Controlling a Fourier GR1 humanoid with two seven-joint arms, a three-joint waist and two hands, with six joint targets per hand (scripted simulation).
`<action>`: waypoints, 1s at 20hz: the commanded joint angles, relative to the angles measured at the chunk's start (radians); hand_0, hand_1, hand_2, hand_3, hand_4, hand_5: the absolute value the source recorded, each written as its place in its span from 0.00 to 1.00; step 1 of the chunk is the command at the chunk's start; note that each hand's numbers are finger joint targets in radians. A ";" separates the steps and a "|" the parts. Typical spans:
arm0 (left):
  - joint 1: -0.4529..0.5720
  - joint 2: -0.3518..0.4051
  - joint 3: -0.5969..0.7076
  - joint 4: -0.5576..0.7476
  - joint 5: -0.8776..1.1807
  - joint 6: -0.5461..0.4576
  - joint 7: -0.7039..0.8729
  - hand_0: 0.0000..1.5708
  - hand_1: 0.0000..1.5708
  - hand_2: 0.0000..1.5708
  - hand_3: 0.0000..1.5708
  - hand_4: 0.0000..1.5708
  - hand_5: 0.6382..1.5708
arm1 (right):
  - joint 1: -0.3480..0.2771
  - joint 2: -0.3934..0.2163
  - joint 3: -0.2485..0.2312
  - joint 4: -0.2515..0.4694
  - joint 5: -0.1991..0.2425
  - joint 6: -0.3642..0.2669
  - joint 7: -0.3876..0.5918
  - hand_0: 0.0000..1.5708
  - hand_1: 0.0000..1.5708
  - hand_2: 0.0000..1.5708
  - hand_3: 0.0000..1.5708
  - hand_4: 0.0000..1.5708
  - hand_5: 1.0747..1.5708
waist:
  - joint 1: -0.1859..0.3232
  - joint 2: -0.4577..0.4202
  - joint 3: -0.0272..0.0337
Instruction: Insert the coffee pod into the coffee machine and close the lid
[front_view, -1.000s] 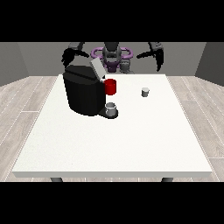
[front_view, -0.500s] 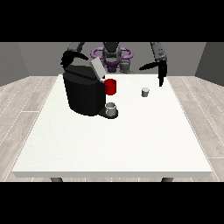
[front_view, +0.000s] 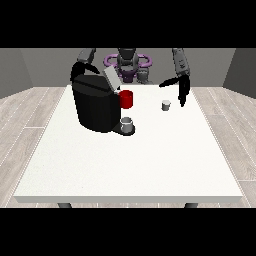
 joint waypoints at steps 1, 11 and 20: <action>-0.031 -0.006 -0.027 0.079 -0.064 0.019 -0.033 0.00 0.00 0.07 0.00 0.00 1.00 | -0.001 0.014 0.024 0.034 0.023 -0.012 0.008 0.00 0.00 0.00 0.00 0.25 1.00 | -0.007 0.004 -0.0001; -0.077 -0.012 -0.036 0.230 -0.170 0.089 -0.036 0.48 0.48 0.52 0.33 0.00 1.00 | -0.042 -0.026 -0.006 0.085 0.029 -0.011 0.042 0.00 0.00 0.00 0.00 0.26 1.00 | -0.016 -0.007 -0.0001; -0.122 0.025 -0.103 0.279 -0.320 0.162 -0.073 0.39 0.39 0.47 0.31 0.00 1.00 | -0.063 -0.013 0.006 0.133 0.015 -0.011 0.008 0.00 0.00 0.00 0.00 0.29 1.00 | -0.031 0.028 0.0001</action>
